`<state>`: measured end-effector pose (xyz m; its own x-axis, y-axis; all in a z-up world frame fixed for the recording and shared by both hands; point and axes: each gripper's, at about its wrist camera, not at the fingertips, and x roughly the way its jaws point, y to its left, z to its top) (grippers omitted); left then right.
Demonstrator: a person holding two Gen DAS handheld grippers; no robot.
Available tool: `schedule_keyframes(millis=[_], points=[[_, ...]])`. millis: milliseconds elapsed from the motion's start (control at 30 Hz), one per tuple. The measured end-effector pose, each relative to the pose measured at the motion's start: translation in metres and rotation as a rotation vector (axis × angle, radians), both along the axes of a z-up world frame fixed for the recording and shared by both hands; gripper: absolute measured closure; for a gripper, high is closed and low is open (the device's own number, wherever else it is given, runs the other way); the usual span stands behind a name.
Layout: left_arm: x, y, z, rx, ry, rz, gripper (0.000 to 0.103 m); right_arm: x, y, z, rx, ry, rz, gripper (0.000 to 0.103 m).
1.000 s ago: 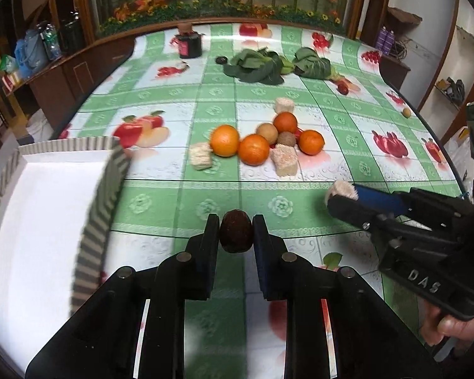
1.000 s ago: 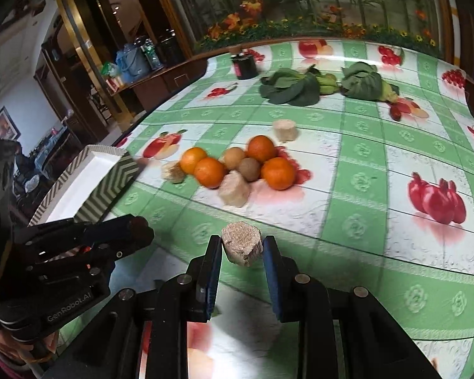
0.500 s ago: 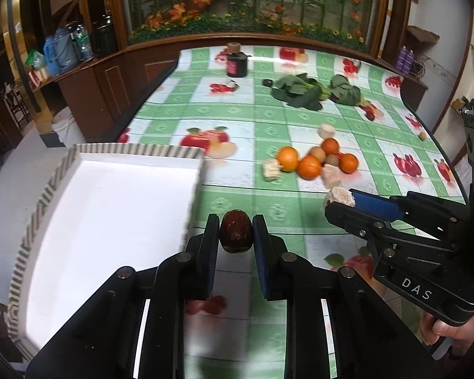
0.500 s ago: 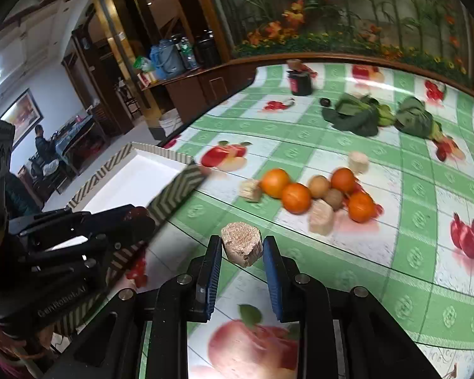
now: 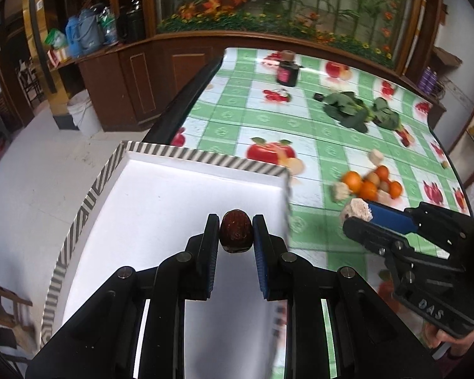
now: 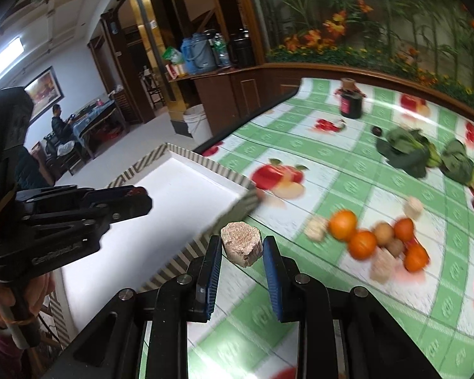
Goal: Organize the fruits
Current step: 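Carry the jujube in the left tool and cube in the right tool to the white tray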
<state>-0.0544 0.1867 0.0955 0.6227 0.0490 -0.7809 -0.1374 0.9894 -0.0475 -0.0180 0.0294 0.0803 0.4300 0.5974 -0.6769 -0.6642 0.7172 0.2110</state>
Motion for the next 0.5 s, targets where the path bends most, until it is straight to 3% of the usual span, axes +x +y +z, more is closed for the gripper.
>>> schedule_keyframes(millis=[167, 500], points=[[0.022, 0.026, -0.020, -0.047, 0.043, 0.028, 0.082, 0.015, 0.043, -0.007, -0.023, 0.003, 0.067, 0.077], [0.038, 0.055, -0.048, -0.025, 0.101, 0.089, 0.082, 0.045, 0.103, -0.037, -0.101, 0.045, 0.151, 0.077]])
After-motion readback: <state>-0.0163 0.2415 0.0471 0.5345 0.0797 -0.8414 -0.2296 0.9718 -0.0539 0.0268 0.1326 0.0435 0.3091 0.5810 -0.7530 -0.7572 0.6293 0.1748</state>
